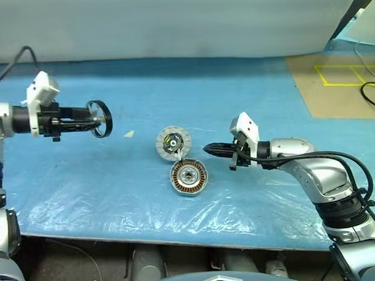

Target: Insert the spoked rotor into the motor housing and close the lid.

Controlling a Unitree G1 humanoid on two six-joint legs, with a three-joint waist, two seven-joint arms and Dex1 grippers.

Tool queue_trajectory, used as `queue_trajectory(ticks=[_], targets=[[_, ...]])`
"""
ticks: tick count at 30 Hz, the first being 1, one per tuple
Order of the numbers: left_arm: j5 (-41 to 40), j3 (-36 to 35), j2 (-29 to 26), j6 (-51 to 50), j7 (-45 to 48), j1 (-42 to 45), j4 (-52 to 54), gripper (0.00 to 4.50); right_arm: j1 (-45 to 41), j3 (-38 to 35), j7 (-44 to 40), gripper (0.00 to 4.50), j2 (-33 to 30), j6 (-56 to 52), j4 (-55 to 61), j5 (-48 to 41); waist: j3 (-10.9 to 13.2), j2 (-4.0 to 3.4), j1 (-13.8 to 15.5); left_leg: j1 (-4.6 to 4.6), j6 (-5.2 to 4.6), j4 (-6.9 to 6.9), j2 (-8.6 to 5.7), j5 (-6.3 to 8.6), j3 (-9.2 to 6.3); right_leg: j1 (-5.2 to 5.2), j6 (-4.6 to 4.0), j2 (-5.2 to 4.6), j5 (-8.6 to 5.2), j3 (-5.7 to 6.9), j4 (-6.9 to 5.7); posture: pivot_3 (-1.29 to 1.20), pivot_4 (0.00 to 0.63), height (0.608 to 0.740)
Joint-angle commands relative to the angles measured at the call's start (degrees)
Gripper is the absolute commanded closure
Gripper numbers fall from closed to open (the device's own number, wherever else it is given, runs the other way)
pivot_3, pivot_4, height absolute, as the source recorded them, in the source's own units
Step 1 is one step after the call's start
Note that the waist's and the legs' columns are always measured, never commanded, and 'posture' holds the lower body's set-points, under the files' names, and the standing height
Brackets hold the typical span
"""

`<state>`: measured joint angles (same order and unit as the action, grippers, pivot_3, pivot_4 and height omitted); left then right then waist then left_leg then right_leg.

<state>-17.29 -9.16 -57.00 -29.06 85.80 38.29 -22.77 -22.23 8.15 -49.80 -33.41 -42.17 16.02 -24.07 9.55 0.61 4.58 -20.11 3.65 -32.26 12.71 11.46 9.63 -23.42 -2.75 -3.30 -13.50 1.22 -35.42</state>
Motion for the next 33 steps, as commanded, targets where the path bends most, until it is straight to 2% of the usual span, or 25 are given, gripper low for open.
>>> queue_trajectory(ticks=[1,4,7,9,13,18,25,29,33], targets=[[-4.33,-5.57,-1.81,-3.66,-1.79,-7.94,7.31,2.65,-0.47,-0.65,0.26,4.50,0.46,1.78,0.25,-0.08,0.00,-0.01,-0.27,-0.02,0.01,0.01,0.00,0.00,0.00,0.00,0.00,0.00,0.00,0.01,0.01,0.00,0.150,0.740],[-8.19,-8.72,-0.48,-7.23,-4.55,-15.86,15.49,2.65,-0.27,-0.41,0.37,4.50,0.70,2.23,-0.08,0.13,0.02,0.03,-0.45,-0.09,0.01,0.04,0.02,0.01,0.00,-0.04,-0.01,0.01,-0.01,0.05,0.08,0.00,0.150,0.740],[-12.88,-8.80,2.95,-11.31,-8.30,-22.46,27.11,2.65,-0.43,-0.05,0.34,4.50,0.91,2.27,-0.14,0.22,0.02,0.03,-0.06,-0.15,0.01,0.02,0.04,0.01,0.00,-0.03,-0.03,0.00,-0.02,0.08,0.09,0.00,0.150,0.740],[-15.94,-7.43,5.14,-14.26,-11.04,-23.77,33.81,2.65,-0.72,0.06,0.26,4.50,0.97,2.16,-0.24,0.21,0.03,0.03,0.38,-0.14,0.00,0.00,0.02,0.01,0.00,0.01,-0.04,-0.02,-0.03,0.08,0.09,0.00,0.150,0.740],[-20.52,-2.00,9.94,-18.46,-15.37,-21.12,41.44,2.65,-0.95,0.10,-0.09,4.50,0.68,1.66,0.02,0.11,0.04,0.01,0.83,-0.08,-0.03,-0.10,0.05,0.00,0.00,0.03,-0.05,0.00,-0.03,0.06,0.03,0.00,0.150,0.740],[-22.22,4.62,12.30,-19.38,-15.40,-17.24,41.74,2.65,0.84,-0.98,-0.26,4.50,-0.61,0.51,2.57,-0.83,0.04,-0.02,0.70,0.02,-0.05,-0.19,0.04,-0.01,0.04,0.04,-0.05,0.02,-0.03,-0.05,-0.05,0.00,0.150,0.740],[-17.46,15.00,13.08,-14.11,-12.64,-16.06,37.55,2.65,8.41,-4.75,-1.59,4.50,-6.55,3.52,7.72,-0.26,0.04,-0.05,0.92,0.00,-0.04,-0.10,-0.01,-0.01,0.04,0.03,-0.03,0.03,-0.03,-0.07,0.01,0.00,0.150,0.740],[-16.34,17.14,15.57,-12.28,-13.18,-13.92,35.49,2.65,12.23,-7.76,-1.83,4.50,-10.52,5.22,8.89,0.07,0.04,-0.06,0.91,-0.03,-0.04,-0.10,0.00,-0.01,0.04,0.04,-0.02,0.02,-0.03,-0.06,0.09,0.00,0.150,0.740],[-13.38,19.52,14.94,-9.20,-11.91,-14.45,34.20,2.65,16.10,-9.67,-1.59,4.50,-12.05,4.78,11.77,-0.87,0.03,-0.07,0.73,0.02,-0.05,-0.11,0.01,-0.01,0.05,0.08,-0.02,0.03,-0.03,-0.08,0.08,0.00,0.150,0.740]])
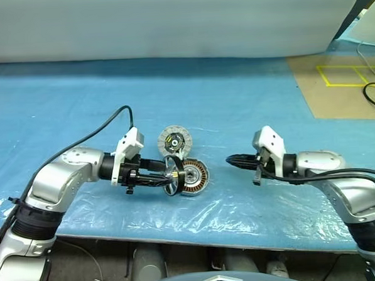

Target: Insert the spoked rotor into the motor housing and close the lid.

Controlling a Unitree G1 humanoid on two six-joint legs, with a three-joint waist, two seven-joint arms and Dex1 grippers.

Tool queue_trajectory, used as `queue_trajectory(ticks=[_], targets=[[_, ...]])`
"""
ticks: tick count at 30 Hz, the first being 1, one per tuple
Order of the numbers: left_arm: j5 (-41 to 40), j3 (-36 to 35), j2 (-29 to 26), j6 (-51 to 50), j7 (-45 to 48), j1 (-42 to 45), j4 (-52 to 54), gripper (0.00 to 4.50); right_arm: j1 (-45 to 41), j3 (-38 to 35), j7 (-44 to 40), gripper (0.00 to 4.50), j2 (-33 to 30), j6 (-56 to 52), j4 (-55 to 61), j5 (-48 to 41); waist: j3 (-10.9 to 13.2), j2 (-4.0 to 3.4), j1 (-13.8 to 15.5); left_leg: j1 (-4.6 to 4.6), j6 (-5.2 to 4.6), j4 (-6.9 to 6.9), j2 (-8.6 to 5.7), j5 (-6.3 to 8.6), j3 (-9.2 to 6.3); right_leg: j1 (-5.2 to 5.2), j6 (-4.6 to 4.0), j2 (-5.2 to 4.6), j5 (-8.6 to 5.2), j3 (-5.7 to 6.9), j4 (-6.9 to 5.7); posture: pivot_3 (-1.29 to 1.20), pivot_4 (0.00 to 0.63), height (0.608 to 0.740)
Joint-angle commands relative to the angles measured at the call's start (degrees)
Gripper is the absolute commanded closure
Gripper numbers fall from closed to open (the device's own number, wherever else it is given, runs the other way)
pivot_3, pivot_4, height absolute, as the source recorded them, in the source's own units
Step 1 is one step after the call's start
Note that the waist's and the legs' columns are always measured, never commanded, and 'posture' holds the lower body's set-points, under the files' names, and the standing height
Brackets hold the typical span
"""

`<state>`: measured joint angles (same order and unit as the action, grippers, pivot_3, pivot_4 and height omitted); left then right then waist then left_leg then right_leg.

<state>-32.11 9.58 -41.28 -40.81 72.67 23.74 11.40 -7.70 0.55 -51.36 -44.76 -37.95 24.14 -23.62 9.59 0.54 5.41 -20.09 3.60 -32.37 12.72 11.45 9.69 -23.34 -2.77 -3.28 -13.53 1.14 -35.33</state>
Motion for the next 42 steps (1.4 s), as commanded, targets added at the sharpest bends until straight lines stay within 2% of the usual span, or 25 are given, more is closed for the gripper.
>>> queue_trajectory(ticks=[1,8,25,29,34,42], targets=[[1.69,1.02,-0.83,2.85,1.41,-0.05,-0.17,2.65,2.83,-2.18,0.46,4.50,-0.64,0.16,4.71,-1.44,-0.01,-0.01,-0.12,-0.01,0.00,0.01,0.00,0.00,0.01,0.02,0.00,0.01,0.00,-0.02,0.00,0.00,0.150,0.740],[1.65,0.33,0.91,3.56,-0.01,0.85,-1.56,2.65,7.28,-1.04,4.03,4.50,1.22,-1.41,9.51,-1.90,-0.02,-0.04,0.03,0.02,-0.01,-0.05,-0.01,0.00,0.02,0.02,0.01,-0.01,-0.01,-0.02,0.01,0.00,0.150,0.740],[2.70,2.26,4.58,3.77,-1.14,3.82,-3.93,2.65,6.18,0.14,7.54,4.50,2.48,-4.51,11.48,-2.67,-0.02,-0.05,0.07,0.02,-0.01,-0.05,-0.01,0.00,0.02,0.02,0.01,-0.01,-0.01,-0.02,0.01,0.00,0.150,0.740],[4.09,4.29,5.30,3.70,-0.59,5.53,-5.17,2.65,5.92,0.34,8.28,4.50,2.65,-5.21,11.69,-2.56,-0.02,-0.05,0.08,0.02,-0.01,-0.05,-0.01,0.00,0.02,0.03,0.02,-0.01,-0.01,-0.02,0.00,0.00,0.150,0.740],[9.73,9.55,2.94,6.64,2.62,7.82,-8.33,2.65,5.53,0.42,9.17,4.50,3.20,-5.81,11.81,-2.54,-0.02,-0.06,0.04,0.03,-0.01,-0.04,-0.01,-0.01,0.02,0.02,0.02,0.00,0.00,-0.03,0.00,0.00,0.150,0.740],[12.42,11.30,6.35,6.71,2.61,12.81,-11.34,2.65,5.81,0.53,10.52,4.50,4.02,-6.04,11.89,-2.10,-0.03,-0.08,0.17,0.01,0.00,-0.06,-0.03,-0.01,0.00,0.04,0.03,-0.02,0.00,-0.02,0.00,0.00,0.150,0.740]])
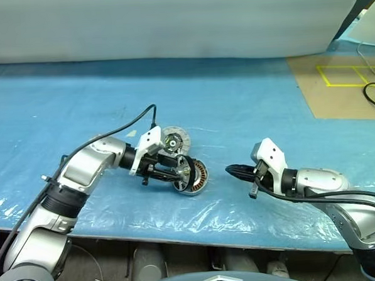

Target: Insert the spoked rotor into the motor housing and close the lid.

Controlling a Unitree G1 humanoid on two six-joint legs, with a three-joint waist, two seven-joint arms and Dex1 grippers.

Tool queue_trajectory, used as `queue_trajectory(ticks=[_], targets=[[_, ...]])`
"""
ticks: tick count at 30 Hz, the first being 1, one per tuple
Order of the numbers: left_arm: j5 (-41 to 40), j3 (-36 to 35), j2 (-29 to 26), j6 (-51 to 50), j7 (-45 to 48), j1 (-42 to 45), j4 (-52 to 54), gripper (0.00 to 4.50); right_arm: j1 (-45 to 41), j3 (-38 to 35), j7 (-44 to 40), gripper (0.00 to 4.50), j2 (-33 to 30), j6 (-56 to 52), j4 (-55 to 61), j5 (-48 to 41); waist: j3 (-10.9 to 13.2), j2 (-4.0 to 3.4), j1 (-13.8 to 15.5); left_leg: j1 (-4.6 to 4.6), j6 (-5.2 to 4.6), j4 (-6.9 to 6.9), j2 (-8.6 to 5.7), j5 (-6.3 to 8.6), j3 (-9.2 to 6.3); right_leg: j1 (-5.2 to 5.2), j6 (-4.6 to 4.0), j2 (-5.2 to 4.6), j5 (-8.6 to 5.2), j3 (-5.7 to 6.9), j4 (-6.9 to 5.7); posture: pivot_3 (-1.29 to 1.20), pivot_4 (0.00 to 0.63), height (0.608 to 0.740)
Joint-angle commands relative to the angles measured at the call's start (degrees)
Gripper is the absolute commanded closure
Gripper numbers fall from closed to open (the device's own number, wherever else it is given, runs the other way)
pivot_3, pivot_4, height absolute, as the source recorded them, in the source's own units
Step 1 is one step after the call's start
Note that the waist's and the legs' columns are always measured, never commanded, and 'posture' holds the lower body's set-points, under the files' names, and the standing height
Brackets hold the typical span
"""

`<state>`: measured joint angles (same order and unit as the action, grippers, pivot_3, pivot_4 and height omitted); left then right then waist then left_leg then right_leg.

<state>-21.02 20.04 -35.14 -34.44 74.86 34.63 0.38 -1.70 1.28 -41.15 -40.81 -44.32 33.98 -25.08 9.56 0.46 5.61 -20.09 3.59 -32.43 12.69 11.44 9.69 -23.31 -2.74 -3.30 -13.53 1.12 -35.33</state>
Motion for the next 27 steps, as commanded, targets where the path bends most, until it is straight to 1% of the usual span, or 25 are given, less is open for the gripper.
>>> queue_trajectory(ticks=[1,7,11,18,27], targets=[[1.96,1.21,0.14,0.81,0.60,2.20,-0.59,2.65,-0.10,-0.10,0.42,4.50,0.11,0.43,2.02,-0.55,0.00,0.00,-0.03,-0.01,0.00,0.00,0.00,0.00,0.00,0.00,0.00,0.00,0.00,0.00,0.00,0.00,0.150,0.740],[5.88,3.59,-0.12,2.38,1.05,3.76,-1.79,2.65,0.30,0.55,1.13,4.50,0.62,0.96,1.74,0.04,-0.01,-0.02,-0.07,0.01,0.00,0.02,0.00,0.00,0.00,0.02,0.01,0.01,0.00,0.00,0.00,0.00,0.150,0.740],[6.86,4.09,-0.72,3.19,2.20,4.01,-2.03,2.65,0.30,0.89,1.52,4.50,0.74,1.18,1.60,0.27,-0.04,-0.06,-0.06,0.02,0.00,0.02,-0.01,0.00,0.00,0.08,0.00,0.00,0.00,0.00,0.00,0.00,0.150,0.740],[8.67,4.41,-3.82,4.28,4.90,3.64,-1.49,2.65,-0.37,1.47,1.87,4.50,0.91,1.38,1.18,0.44,-0.05,-0.09,-0.12,0.03,0.00,0.04,0.01,0.00,0.00,0.08,0.01,0.01,0.00,-0.01,0.00,0.00,0.150,0.740],[9.60,4.58,-3.38,4.06,4.93,3.66,-1.15,2.65,-0.68,2.13,1.29,4.50,1.01,3.13,-0.78,1.31,-0.05,-0.10,-0.14,0.04,0.00,0.04,0.01,0.00,0.00,0.07,0.01,0.00,-0.01,0.00,0.01,0.00,0.150,0.740]])
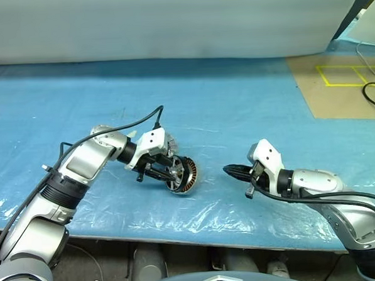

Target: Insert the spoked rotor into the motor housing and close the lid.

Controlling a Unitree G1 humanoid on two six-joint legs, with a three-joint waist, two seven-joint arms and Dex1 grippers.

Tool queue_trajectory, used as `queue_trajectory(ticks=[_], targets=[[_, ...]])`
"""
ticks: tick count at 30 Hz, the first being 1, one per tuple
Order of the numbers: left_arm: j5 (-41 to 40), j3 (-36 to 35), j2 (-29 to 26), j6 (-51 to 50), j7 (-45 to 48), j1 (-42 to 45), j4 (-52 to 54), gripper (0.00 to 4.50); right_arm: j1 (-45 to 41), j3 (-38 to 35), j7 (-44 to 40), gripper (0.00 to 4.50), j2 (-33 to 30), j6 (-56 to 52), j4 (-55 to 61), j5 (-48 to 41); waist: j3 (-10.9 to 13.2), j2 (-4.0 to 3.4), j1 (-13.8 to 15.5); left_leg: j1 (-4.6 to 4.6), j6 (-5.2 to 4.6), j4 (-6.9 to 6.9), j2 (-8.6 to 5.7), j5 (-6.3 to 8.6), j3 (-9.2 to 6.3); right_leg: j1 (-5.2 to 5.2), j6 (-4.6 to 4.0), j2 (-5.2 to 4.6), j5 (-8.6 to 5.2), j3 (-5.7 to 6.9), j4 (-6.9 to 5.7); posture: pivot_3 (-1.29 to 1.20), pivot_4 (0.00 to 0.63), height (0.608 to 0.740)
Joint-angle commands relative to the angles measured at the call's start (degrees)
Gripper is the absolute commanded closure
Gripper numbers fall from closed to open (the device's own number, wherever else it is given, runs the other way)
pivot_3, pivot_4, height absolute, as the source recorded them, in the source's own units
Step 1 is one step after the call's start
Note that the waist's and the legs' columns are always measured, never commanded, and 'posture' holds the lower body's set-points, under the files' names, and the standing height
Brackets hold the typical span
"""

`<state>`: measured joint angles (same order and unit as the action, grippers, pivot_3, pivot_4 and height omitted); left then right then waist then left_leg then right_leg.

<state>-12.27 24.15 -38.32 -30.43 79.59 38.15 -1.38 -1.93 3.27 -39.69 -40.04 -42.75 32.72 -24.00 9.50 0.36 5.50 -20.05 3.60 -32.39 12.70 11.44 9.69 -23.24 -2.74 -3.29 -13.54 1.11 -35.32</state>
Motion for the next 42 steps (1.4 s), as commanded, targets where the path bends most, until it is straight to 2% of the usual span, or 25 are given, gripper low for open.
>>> queue_trajectory(ticks=[1,9,13,18,22,28,35,39,42], targets=[[0.93,0.49,-0.10,0.08,0.15,0.16,0.59,2.65,-0.39,0.20,-0.21,4.50,0.25,1.78,0.32,0.35,0.00,-0.01,-0.04,0.00,0.00,0.00,0.00,0.00,0.00,0.00,0.00,0.00,0.00,0.00,0.00,0.00,0.150,0.740],[1.46,-0.45,2.01,2.21,-1.34,0.71,-0.62,2.65,-0.29,0.55,-0.24,4.50,0.52,2.74,-0.45,1.00,0.00,-0.01,0.03,-0.02,0.00,-0.01,-0.01,0.00,0.00,0.00,0.00,-0.01,0.00,0.00,0.00,0.00,0.150,0.740],[2.48,-0.41,2.50,0.72,-2.54,1.72,-0.96,1.61,-0.38,0.57,-0.36,4.50,0.59,2.86,-0.62,1.29,0.01,-0.01,0.02,-0.02,0.00,-0.02,0.00,0.00,0.00,-0.01,0.00,0.00,0.00,0.00,0.00,0.00,0.150,0.740],[0.85,-2.42,1.26,-0.06,-1.28,2.17,0.00,1.61,-0.43,0.58,-0.41,4.50,0.70,2.76,-0.65,1.21,0.01,-0.02,-0.02,-0.02,0.00,-0.01,0.00,0.00,0.00,-0.03,0.00,0.00,0.00,0.00,0.00,0.00,0.150,0.740],[-4.12,-6.75,1.68,-2.37,-1.34,1.03,2.67,1.61,-0.78,0.62,-0.45,4.50,0.87,2.91,-0.74,1.23,0.02,-0.03,0.01,-0.03,0.00,0.00,0.00,0.00,0.00,-0.05,0.00,0.00,0.00,0.00,0.00,0.00,0.150,0.740],[-12.97,-14.00,1.15,-3.46,-1.25,-6.34,9.72,1.61,-4.61,-0.07,-3.08,4.50,0.99,2.11,-0.95,-1.50,0.06,-0.11,-0.19,-0.03,0.00,0.08,0.01,0.00,0.03,-0.06,-0.01,0.01,0.00,-0.01,0.01,0.00,0.150,0.740],[-17.18,-20.34,1.08,-4.65,-8.42,-21.36,16.26,1.61,-17.45,5.46,-11.48,4.50,1.40,3.40,-8.51,-1.66,0.06,-0.14,-1.07,-0.02,-0.01,0.02,0.03,0.00,0.05,-0.09,-0.01,0.01,-0.01,0.00,-0.02,0.00,0.150,0.740],[-17.41,-23.06,4.74,-3.07,-16.09,-29.35,17.68,1.61,-24.06,12.05,-16.00,4.50,4.94,7.99,-17.73,2.05,0.06,-0.14,-1.45,-0.06,-0.01,0.00,0.03,0.00,0.05,-0.09,-0.02,0.00,-0.01,0.02,-0.01,0.00,0.150,0.740],[-16.46,-24.31,7.54,-1.49,-21.53,-31.59,17.13,1.61,-27.33,15.78,-17.87,4.50,8.41,11.16,-24.14,4.63,0.06,-0.13,-1.44,-0.09,-0.02,-0.02,0.06,0.00,0.04,-0.09,-0.03,0.01,-0.01,0.05,-0.01,0.00,0.150,0.740]])
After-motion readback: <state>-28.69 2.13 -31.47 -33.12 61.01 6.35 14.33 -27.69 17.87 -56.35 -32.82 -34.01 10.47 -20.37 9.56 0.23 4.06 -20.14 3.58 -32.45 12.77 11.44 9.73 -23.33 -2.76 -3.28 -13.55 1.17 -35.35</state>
